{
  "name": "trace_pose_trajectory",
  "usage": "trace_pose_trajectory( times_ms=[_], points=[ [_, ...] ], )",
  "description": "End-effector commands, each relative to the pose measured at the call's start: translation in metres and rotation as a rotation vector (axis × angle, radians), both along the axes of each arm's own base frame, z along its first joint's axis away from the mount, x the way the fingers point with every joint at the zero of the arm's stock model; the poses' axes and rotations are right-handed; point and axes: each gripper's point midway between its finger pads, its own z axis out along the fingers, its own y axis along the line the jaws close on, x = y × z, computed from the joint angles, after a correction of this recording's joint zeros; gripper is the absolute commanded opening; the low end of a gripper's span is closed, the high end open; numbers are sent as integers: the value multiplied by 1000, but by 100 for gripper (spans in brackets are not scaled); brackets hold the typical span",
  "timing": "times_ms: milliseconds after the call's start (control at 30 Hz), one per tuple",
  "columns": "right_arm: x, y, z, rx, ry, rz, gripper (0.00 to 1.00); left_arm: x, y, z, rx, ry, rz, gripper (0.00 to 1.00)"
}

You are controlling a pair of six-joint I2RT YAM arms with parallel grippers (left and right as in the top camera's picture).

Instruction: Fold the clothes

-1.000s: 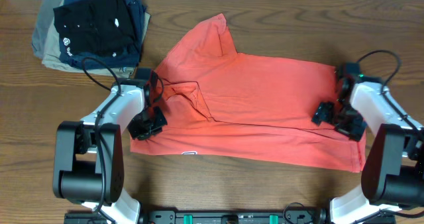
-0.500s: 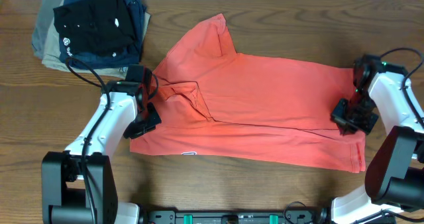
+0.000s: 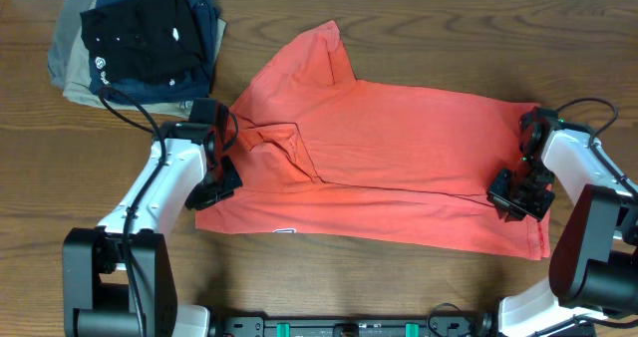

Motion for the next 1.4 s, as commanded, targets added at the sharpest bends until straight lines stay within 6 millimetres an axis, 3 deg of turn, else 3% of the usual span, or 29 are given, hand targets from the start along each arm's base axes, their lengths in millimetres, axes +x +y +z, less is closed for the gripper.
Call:
trace_pose_trajectory(
  times_ms=[0, 300, 500, 767, 967, 1100, 1133, 1200, 1367],
  points=[
    [4, 3, -4, 3, -19, -3, 10, -3, 4, 0, 11, 7, -12, 19],
    [18, 7, -13, 29, -86, -11, 12, -3, 4, 0, 12, 6, -12, 19],
    [45, 2, -17, 6, -201, -8, 8, -3, 4, 0, 12, 6, -12, 19],
    [75, -11, -10, -24, -312, -23, 13, -3, 4, 0, 12, 6, -13, 19],
    [94, -28, 16, -47, -346, -2, 14, -2, 4, 1, 12, 4, -12, 19],
    [94, -32, 51, -41, -297, -9, 3, -1, 3, 6, 10, -2, -36, 19],
    [92, -31, 59, -31, -281, -10, 1, -1, 3, 10, 6, -4, -36, 15],
    [86, -22, 75, 18, -248, -2, 1, 0, -3, 19, -26, -26, -39, 6],
    [58, 27, 85, 268, -151, 153, 1, 1, -43, 44, -188, -120, -135, 6]
  ],
)
